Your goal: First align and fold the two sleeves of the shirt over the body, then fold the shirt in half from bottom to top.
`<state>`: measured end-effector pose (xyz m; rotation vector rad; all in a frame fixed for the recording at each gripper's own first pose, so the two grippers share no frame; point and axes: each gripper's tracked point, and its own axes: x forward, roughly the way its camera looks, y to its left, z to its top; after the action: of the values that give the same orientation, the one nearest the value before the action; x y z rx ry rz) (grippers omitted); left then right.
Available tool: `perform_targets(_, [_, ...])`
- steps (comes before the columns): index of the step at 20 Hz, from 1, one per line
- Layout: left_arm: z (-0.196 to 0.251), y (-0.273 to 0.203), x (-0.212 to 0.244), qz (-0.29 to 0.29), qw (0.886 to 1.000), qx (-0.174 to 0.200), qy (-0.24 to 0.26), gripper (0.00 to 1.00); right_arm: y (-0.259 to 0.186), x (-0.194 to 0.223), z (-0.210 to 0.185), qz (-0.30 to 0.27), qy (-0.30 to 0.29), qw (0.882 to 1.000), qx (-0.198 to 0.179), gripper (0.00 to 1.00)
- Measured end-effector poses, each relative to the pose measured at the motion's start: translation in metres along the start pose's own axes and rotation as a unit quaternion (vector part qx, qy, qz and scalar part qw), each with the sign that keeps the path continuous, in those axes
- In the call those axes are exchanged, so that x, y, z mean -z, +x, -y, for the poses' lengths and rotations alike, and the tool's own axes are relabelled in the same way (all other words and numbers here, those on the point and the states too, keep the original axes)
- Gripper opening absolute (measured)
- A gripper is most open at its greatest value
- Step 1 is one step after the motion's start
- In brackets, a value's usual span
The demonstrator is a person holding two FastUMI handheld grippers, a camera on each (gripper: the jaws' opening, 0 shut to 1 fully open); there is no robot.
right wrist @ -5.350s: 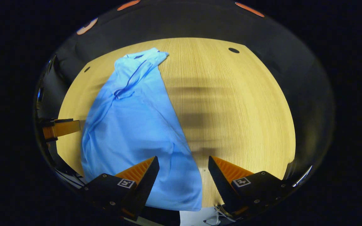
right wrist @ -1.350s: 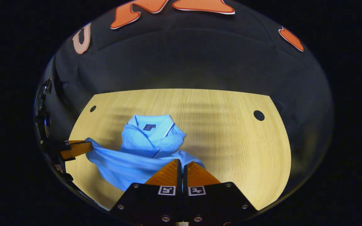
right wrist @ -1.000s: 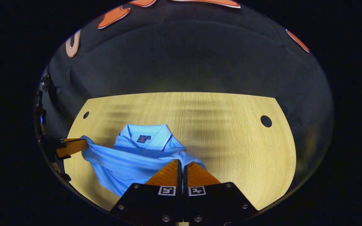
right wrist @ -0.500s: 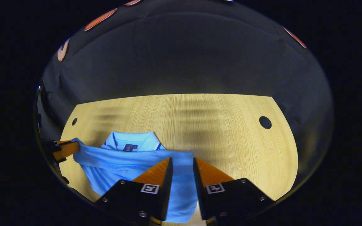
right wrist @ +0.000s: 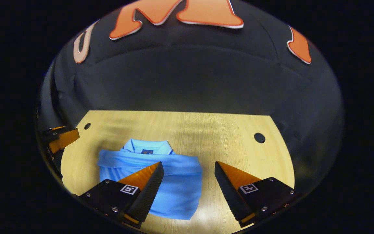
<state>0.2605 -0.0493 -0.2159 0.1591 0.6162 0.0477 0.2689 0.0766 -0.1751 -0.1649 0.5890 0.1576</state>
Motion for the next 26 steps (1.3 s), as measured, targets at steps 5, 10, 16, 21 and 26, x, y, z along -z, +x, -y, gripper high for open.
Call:
perform_targets(5, [0.001,-0.079,-0.026,0.067,0.998,-0.002,-0.004,0.99,-0.084,-0.033,-0.011,0.098,-0.010,0.995,-0.010,0.98])
perform_targets(10, [0.007,-0.153,-0.063,0.171,0.985,-0.011,0.014,0.99,-0.143,-0.015,0.020,0.145,-0.018,0.989,0.015,0.98])
perform_targets(16, [0.039,-0.194,-0.069,0.206,0.978,0.003,0.011,0.99,-0.186,0.025,0.069,0.157,0.005,0.987,0.036,0.98])
perform_targets(21, [0.060,-0.213,-0.056,0.210,0.978,-0.012,0.009,0.98,-0.196,0.042,0.091,0.157,0.017,0.987,0.030,0.98])
perform_targets(26, [0.047,-0.221,-0.032,0.192,0.980,-0.041,-0.015,1.00,-0.191,0.061,0.095,0.138,0.007,0.990,0.017,0.98])
